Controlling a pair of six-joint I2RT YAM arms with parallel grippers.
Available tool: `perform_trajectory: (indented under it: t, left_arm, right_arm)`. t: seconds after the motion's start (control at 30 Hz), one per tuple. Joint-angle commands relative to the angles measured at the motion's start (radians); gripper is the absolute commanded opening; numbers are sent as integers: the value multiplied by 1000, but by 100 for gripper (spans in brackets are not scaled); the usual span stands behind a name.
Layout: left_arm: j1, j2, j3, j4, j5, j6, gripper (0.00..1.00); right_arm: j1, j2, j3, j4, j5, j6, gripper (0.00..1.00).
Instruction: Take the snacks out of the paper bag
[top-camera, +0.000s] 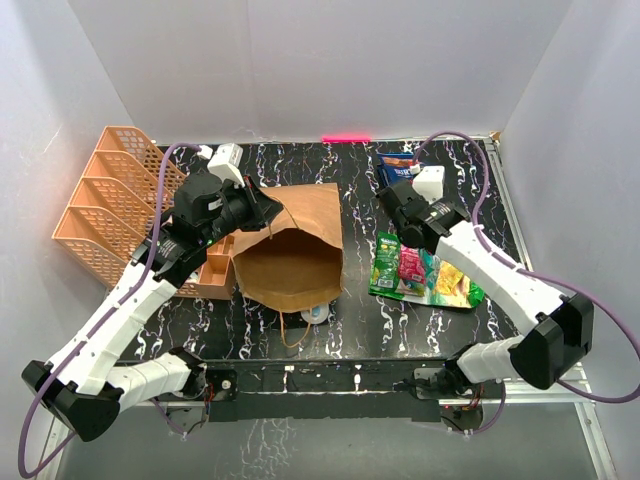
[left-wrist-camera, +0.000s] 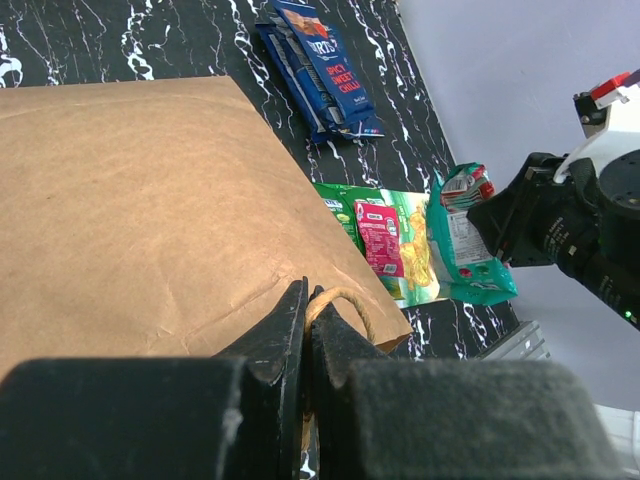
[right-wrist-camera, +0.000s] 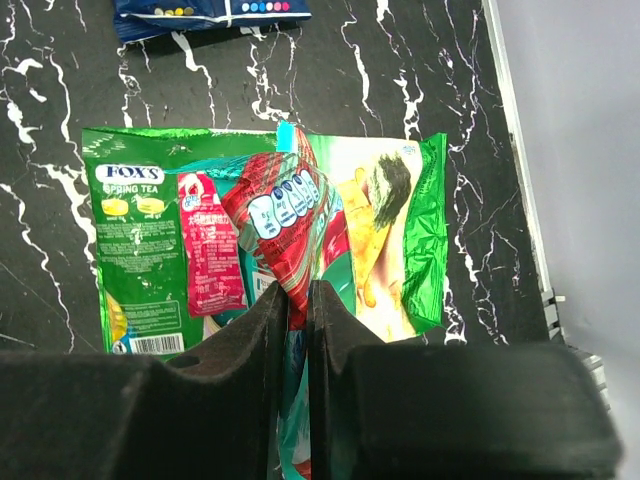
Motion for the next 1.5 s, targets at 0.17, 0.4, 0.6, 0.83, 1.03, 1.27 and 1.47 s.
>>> perform_trajectory:
  t: [0.17, 0.4, 0.6, 0.83, 1.03, 1.27, 1.47]
  left_arm:
    - [5, -29, 2, 4, -6, 7, 0]
    - [5, -32, 2, 1, -10, 11, 0]
    - [4, -27, 5, 5, -4, 13, 0]
    - [5, -36, 2, -2, -13, 16, 0]
    - [5, -41, 1, -5, -15, 16, 0]
    - [5, -46, 6, -12, -16, 21, 0]
    - [5, -59, 4, -21, -24, 21, 0]
  right_arm:
    - [-14, 176, 71, -60, 176, 192, 8]
    - [-14, 254, 73, -45, 176, 226, 8]
    - [-11, 318, 73, 12, 133, 215, 8]
    - [-11, 414, 92, 11, 138, 239, 10]
    - [-1, 487, 99, 55, 107, 238, 22]
    - [2, 501, 78, 154, 9, 241, 32]
    - [3, 470, 30, 182, -19, 254, 48]
